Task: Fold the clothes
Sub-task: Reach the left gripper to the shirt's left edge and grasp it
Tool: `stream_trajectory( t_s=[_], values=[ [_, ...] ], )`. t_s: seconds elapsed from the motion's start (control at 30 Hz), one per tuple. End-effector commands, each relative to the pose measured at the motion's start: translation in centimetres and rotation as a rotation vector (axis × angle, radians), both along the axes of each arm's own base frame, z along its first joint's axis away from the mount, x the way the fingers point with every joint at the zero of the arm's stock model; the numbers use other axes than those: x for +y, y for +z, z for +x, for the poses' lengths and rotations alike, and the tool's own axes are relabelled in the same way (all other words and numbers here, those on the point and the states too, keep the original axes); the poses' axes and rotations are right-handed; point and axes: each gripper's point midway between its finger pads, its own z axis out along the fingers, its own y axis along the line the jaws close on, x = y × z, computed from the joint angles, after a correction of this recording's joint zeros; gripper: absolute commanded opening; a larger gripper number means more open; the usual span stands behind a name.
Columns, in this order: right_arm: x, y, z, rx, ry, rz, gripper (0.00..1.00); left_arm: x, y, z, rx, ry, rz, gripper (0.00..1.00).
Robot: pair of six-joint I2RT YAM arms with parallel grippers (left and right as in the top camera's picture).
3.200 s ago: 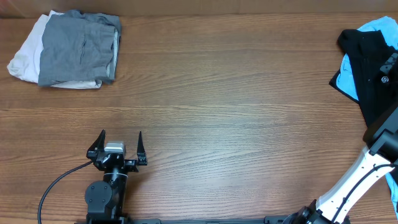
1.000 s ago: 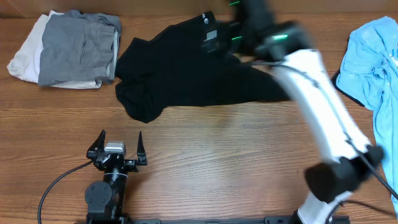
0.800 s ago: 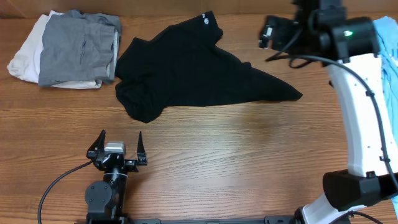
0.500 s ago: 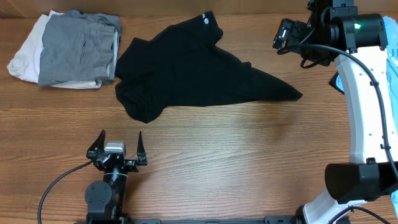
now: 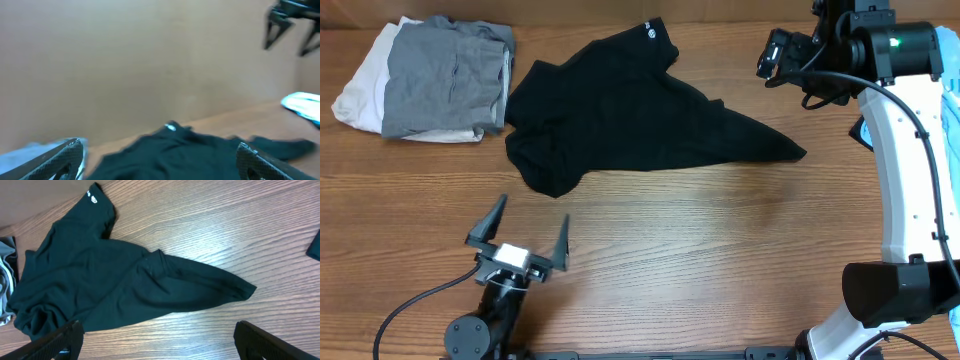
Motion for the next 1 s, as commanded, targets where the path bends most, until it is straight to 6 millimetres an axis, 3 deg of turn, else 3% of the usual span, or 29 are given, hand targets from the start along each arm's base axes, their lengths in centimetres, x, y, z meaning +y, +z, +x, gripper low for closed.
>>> stream_trajectory(
  t_s=[0.0, 0.2, 0.33, 0.47, 0.53, 0.6, 0.7, 0.77, 0.97],
  values=[
    [0.3, 0.0, 0.0, 0.0, 0.013, 0.005, 1.0, -1.9, 2.8, -1.7, 0.002, -0.121, -0.003, 1.0],
    [0.5, 0.0, -0.1, 0.001, 0.017, 0.012, 1.0, -1.7, 5.4, -0.9, 0.186, -0.103, 0.053, 1.0],
    [0.4, -0.1, -0.2, 0.008, 0.016, 0.011, 1.0, -1.7, 4.5, 1.6, 0.489, -0.103, 0.092, 1.0],
    [0.4, -0.2, -0.3, 0.014, 0.016, 0.01, 1.0, -3.7, 3.4, 3.1, 0.831, -0.252, 0.072, 1.0],
    [0.4, -0.2, -0.3, 0.014, 0.016, 0.01, 1.0, -3.6, 2.7, 4.2, 0.918, -0.245, 0.067, 1.0],
    [0.4, -0.2, -0.3, 0.014, 0.016, 0.01, 1.0, -2.8, 1.7, 6.0, 1.002, -0.176, 0.028, 1.0],
    [0.4, -0.2, -0.3, 0.014, 0.017, 0.01, 1.0, 0.4, -1.4, 8.8, 1.198, 0.119, -0.157, 1.0],
    [0.4, -0.2, -0.3, 0.014, 0.016, 0.01, 1.0, 1.6, -3.2, 9.9, 1.271, 0.22, -0.185, 1.0],
    [0.4, -0.3, -0.4, 0.018, 0.016, 0.01, 1.0, 1.8, -8.6, 12.4, 1.411, 0.265, -0.172, 1.0]
  ],
)
